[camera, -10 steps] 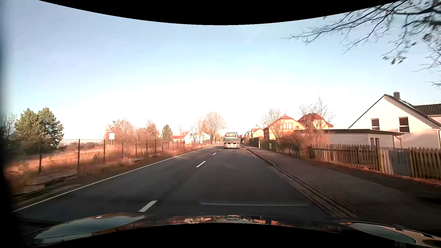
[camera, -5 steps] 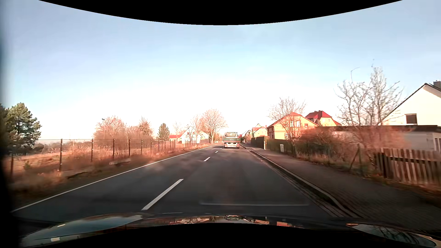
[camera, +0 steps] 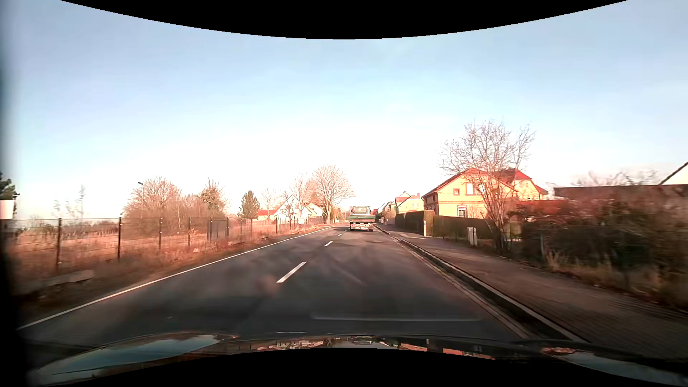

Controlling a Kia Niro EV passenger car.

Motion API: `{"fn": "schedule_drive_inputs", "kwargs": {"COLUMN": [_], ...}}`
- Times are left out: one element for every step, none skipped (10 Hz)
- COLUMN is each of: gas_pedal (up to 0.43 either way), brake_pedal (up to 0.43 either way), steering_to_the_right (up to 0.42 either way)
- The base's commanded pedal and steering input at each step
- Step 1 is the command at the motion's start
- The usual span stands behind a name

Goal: Follow the waypoints while adhering to traffic rules and regulations

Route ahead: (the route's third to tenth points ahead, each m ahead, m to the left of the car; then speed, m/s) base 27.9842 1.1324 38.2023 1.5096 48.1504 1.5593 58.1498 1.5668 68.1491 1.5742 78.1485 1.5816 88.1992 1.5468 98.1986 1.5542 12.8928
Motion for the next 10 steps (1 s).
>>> {"fn": "schedule_drive_inputs", "kwargs": {"gas_pedal": [0.130, 0.130, 0.130, 0.130, 0.130, 0.130, 0.130, 0.130, 0.130, 0.130], "brake_pedal": [0.000, 0.000, 0.000, 0.000, 0.000, 0.000, 0.000, 0.000, 0.000, 0.000], "steering_to_the_right": [-0.001, -0.001, -0.001, -0.001, -0.001, -0.001, -0.001, -0.001, -0.001, -0.001]}}
